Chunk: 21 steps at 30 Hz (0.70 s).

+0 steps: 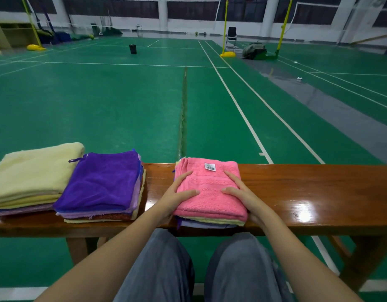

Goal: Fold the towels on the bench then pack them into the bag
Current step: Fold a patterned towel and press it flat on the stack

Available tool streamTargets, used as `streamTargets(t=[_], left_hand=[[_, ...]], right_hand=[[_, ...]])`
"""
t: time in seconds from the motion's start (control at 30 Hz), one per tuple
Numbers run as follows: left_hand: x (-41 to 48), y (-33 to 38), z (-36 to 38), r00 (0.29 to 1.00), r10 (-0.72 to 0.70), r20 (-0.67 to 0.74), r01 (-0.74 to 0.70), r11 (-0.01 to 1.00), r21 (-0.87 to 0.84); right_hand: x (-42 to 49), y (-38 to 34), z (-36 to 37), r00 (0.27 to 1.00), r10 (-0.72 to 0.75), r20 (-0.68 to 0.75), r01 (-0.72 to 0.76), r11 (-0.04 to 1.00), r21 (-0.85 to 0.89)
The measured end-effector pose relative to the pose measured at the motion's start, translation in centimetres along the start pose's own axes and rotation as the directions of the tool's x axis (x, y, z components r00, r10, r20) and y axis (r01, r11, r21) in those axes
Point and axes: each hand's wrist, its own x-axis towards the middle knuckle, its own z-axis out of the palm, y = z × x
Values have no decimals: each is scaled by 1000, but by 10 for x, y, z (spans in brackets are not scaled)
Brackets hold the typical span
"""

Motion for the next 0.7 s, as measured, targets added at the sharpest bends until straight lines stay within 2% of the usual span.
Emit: streamTargets(t=[0.4,0.7], left_hand=[[-14,7,8,995,83,-55,-88,992,-94],[-44,60,7,968,231,-100,-239,969,-70]], right_hand=[[-11,-15,5,998,-56,-34,55,998,-36],[-36,-70,20,982,-182,-55,180,983,-44]])
